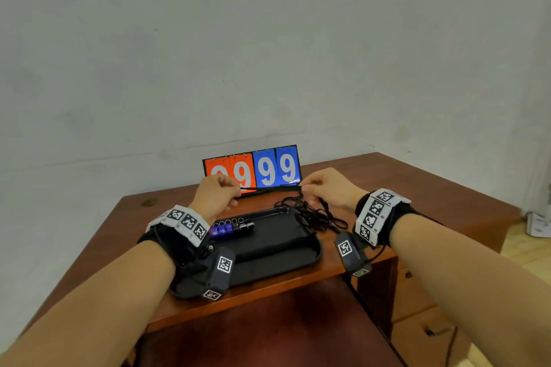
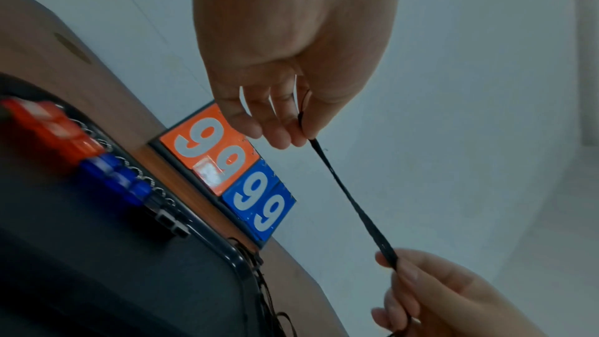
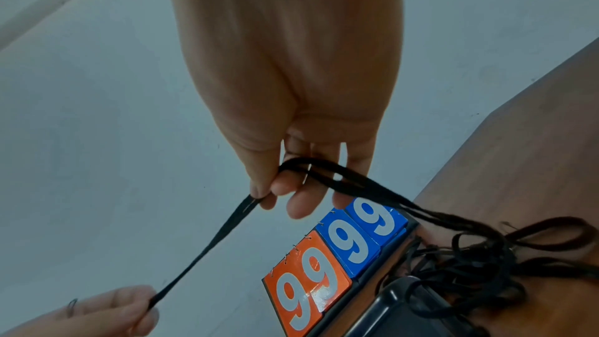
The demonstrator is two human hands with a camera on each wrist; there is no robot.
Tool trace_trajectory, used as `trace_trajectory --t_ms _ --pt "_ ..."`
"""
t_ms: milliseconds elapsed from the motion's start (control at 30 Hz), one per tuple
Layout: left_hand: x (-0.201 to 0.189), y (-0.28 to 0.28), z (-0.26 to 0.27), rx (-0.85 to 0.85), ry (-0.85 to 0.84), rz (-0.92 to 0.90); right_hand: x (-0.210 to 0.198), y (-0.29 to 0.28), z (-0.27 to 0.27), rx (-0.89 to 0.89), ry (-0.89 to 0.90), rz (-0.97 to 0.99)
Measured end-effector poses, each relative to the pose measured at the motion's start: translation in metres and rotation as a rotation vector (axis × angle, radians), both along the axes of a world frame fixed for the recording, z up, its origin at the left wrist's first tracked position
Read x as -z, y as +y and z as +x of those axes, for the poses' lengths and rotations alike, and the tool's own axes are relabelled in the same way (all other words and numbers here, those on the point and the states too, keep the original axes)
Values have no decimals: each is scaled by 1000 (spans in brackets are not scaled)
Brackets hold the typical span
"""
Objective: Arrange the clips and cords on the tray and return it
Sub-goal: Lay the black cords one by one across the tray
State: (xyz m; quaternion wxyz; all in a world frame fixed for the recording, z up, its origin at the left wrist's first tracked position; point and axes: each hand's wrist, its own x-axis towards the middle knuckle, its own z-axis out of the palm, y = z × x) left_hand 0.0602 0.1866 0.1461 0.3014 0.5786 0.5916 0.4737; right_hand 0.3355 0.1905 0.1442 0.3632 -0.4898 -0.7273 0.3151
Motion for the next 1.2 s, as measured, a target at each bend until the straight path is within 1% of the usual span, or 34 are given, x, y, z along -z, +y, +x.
trace_trajectory --t_ms 133,367,600,667,800,1033,1100,1200 --pt "9 -5 -34 -82 -71 -20 2 -1 -2 63 -45 58" --pt "20 -25 -77 -192 -154 -14 4 -9 -6 94 -31 37" --pt "42 -44 -119 -266 -129 -27 18 -4 -8 48 -13 -22" --pt "50 -49 -126 -276 -115 -27 24 -3 -9 43 -35 -20" --pt "65 -55 -135 -320 -42 -20 37 0 -6 59 -54 -45" --pt "78 -47 -138 -304 108 -63 62 17 -1 110 -107 -112" --pt "84 -43 -139 -299 165 -90 68 22 -1 132 -144 -102" --pt "91 -40 -142 -294 264 -142 74 30 -2 115 -256 -69"
